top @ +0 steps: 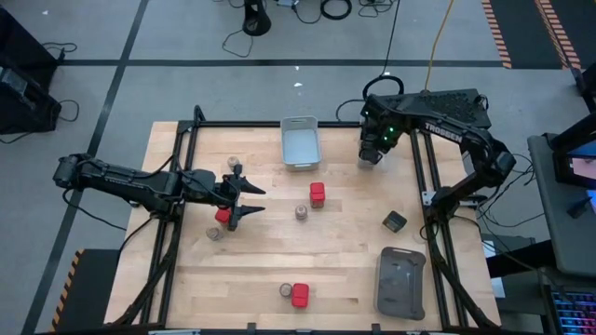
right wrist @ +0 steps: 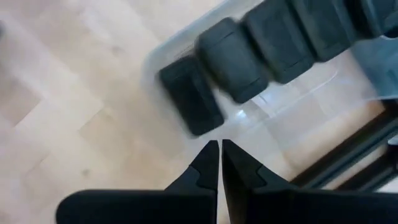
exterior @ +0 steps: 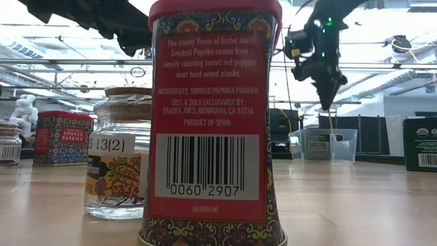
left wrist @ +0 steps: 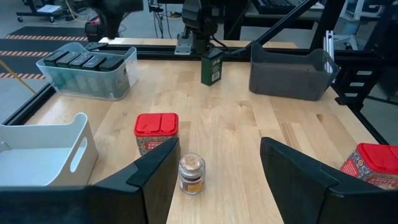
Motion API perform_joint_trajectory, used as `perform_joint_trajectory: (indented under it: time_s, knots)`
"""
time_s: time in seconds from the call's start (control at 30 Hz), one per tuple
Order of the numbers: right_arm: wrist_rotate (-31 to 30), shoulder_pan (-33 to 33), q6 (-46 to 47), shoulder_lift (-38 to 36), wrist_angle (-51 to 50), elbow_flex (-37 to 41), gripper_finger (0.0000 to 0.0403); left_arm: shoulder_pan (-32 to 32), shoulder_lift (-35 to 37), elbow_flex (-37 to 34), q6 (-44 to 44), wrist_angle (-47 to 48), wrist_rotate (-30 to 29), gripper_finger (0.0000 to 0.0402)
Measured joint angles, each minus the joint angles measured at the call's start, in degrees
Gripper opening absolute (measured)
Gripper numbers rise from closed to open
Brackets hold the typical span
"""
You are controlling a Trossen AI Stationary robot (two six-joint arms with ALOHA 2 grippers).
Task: Sort spices by type
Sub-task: Put the black seasoning can into the transparent bin
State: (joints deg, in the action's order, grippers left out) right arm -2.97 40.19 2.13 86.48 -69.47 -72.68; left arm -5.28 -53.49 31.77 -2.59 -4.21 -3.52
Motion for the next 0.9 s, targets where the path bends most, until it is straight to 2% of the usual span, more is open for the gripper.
perform_joint_trajectory:
  time_s: [0.13,0.37,0.5,0.67,0.9]
  knots:
    - [0.81,-4.93,2.89,0.00,-8.41,-4.41,0.0000,0.00,0.00,0.00,0.02,0.00,0.01,0.0231]
    - [9.39,-15.25,11.35,0.00,-19.65,-7.30,0.0001,0.02,0.01,0.00,0.02,0.00,0.01,0.0231]
    - [9.07,-21.11,14.35,-0.03,-20.44,-6.99,0.0014,0.02,0.01,0.00,0.02,0.01,0.01,0.0231]
    - [9.27,-28.05,19.13,-0.97,-20.52,-6.91,0.0052,0.00,0.00,0.00,0.02,0.02,0.01,0.0231]
    - [8.21,-37.98,29.16,-3.09,-20.57,-6.91,0.0132,0.00,0.02,0.00,0.31,0.28,0.01,0.0231]
